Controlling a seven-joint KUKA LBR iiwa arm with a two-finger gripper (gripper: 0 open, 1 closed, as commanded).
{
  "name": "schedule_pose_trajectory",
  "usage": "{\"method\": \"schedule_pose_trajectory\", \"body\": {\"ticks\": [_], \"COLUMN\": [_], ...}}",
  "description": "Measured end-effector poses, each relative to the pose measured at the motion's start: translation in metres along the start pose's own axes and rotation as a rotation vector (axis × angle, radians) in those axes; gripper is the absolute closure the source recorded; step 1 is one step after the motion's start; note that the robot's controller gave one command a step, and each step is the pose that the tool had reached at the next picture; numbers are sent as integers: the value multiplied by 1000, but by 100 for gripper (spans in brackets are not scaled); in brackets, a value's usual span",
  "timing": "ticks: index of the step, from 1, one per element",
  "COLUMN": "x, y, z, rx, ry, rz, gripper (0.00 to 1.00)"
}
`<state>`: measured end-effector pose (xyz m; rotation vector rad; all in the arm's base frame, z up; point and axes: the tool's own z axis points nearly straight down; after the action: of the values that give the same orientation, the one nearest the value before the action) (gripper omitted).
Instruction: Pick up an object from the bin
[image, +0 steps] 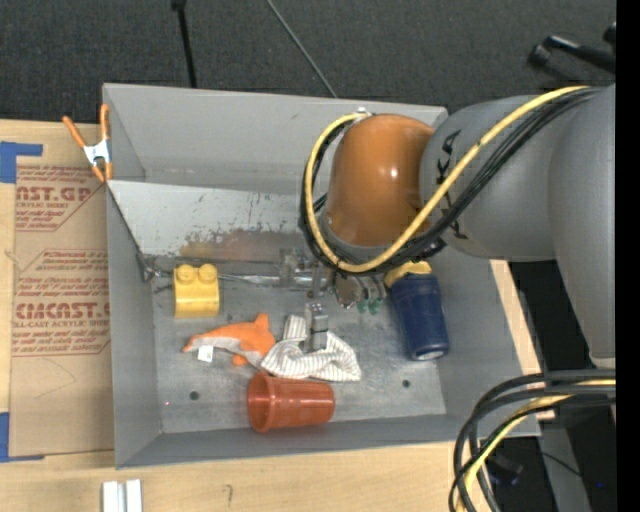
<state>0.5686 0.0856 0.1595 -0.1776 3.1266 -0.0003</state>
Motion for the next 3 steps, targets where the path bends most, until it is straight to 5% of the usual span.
{"method": "schedule_pose_trajectory", "body": {"ticks": [1,2,3], "x": [-5,-7,3], "y": [39,39,48], "z": [26,30,86], "rx": [-2,-2,-3], "ry": [10,8,-2], "rz": [-133,-180,-215], "gripper": [0,0,0]}}
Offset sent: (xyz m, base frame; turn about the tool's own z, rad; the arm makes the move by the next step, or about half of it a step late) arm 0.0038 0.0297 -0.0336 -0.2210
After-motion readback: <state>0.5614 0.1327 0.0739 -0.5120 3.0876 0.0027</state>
